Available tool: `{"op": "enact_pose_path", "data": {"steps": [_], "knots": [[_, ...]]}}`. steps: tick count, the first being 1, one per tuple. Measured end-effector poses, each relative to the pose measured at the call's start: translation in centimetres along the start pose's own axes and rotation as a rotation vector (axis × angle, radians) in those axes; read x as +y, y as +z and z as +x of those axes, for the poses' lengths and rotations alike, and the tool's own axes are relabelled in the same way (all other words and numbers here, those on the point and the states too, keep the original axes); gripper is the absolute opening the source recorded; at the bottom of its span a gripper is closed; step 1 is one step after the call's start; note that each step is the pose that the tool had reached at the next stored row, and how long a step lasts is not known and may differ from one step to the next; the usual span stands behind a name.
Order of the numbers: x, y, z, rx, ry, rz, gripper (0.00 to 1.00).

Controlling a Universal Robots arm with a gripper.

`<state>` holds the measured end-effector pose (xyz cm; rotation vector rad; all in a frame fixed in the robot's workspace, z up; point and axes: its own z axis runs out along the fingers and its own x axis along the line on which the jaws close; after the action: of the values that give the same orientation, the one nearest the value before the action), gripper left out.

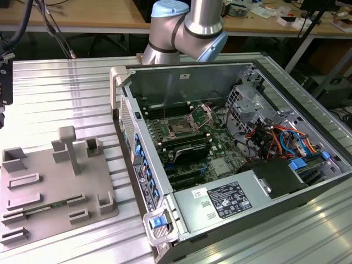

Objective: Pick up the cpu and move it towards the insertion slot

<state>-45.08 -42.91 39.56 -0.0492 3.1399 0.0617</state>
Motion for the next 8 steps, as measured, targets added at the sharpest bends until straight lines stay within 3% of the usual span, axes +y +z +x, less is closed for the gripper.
{"op": "enact_pose_path", "data": {"steps": [8], "knots": [[-0.01, -0.03, -0.23, 0.0002, 0.0, 0.0001, 0.55]]}}
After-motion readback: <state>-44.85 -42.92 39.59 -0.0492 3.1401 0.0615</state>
